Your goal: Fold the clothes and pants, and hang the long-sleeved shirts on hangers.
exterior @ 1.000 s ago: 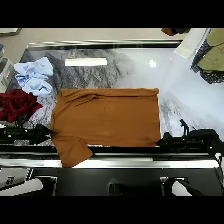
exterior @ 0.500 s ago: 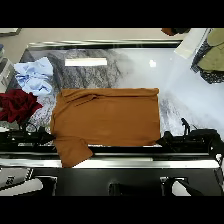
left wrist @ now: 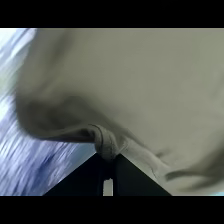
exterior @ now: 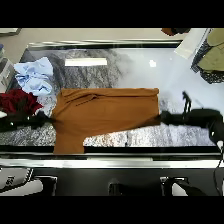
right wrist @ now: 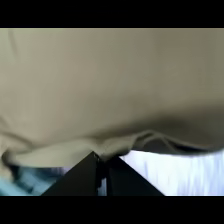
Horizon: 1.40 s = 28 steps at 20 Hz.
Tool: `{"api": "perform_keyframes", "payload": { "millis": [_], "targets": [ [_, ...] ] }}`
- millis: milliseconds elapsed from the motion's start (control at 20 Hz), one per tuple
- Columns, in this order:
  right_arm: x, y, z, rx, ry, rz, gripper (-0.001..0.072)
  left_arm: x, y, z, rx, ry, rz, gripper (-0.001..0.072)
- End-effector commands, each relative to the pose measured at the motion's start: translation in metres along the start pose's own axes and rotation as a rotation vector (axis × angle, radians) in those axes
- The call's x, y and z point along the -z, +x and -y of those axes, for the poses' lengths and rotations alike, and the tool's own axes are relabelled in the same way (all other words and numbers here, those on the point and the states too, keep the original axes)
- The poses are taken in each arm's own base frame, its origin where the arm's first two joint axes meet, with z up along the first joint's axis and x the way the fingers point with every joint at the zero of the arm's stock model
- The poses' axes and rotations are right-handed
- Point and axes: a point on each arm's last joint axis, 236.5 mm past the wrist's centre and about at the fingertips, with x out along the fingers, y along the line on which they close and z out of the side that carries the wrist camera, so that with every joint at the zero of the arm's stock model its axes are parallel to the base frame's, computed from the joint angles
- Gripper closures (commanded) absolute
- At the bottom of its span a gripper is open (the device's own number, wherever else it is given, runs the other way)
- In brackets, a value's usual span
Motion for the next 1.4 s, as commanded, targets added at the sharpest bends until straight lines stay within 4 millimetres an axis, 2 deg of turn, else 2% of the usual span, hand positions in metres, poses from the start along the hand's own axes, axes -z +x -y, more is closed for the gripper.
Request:
{"api": "perform_keyframes", "payload": {
  "millis": [0,100,150,200,300,400,550,650,750,850,950,1000,1100,1150,1250,1350],
  "targets": [
    [-0.113,-0.045,-0.065,0.067,-0.202,0.302,0.0683,-0.066,-0.036,0.081,0.017,0.204,0.165,0.0693],
    [-0.164,-0.097,-0.108,0.071,-0.29,0.468,0.0683,-0.102,-0.083,0.142,0.04,0.327,0.301,0.0692],
    [-0.183,-0.13,-0.135,0.074,-0.346,0.543,0.0683,-0.115,-0.114,0.176,0.054,0.39,0.381,0.0692],
    [-0.193,-0.154,-0.158,0.068,-0.392,0.589,0.0683,-0.123,-0.146,0.208,0.068,0.449,0.46,0.0692],
    [-0.194,-0.204,-0.213,0.029,-0.499,0.649,0.0683,-0.123,-0.214,0.267,0.08,0.554,0.619,0.0692],
    [-0.175,-0.251,-0.261,-0.005,-0.577,0.693,0.0683,-0.104,-0.28,0.308,0.047,0.623,0.773,0.0692],
    [-0.133,-0.327,-0.317,-0.011,-0.677,0.839,0.0683,-0.053,-0.364,0.34,-0.042,0.67,0.988,0.0693],
    [-0.1,-0.378,-0.343,-0.007,-0.703,0.976,0.0683,-0.013,-0.402,0.345,-0.101,0.689,1.095,0.0692],
    [-0.073,-0.419,-0.355,0.002,-0.688,1.098,0.0683,0.02,-0.431,0.347,-0.141,0.684,1.183,0.0692],
    [-0.058,-0.444,-0.363,-0.009,-0.667,1.179,0.0683,0.04,-0.449,0.347,-0.161,0.678,1.242,0.0692],
    [-0.054,-0.447,-0.364,-0.012,-0.661,1.187,0.0683,0.047,-0.452,0.349,-0.16,0.685,1.251,0.0692],
    [-0.06,-0.439,-0.358,-0.007,-0.636,1.156,0.0683,0.045,-0.448,0.347,-0.164,0.682,1.237,0.0692],
    [-0.076,-0.403,-0.336,0.015,-0.571,1.022,0.0683,0.029,-0.427,0.331,-0.184,0.649,1.16,0.0692],
    [-0.088,-0.375,-0.318,0.033,-0.523,0.916,0.0683,0.017,-0.405,0.32,-0.19,0.635,1.085,0.0692],
    [-0.111,-0.309,-0.27,0.095,-0.432,0.673,0.0683,-0.012,-0.347,0.293,-0.188,0.618,0.913,0.0692],
    [-0.131,-0.237,-0.214,0.145,-0.327,0.419,0.0683,-0.045,-0.272,0.258,-0.184,0.603,0.725,0.0691]
  ]
}}
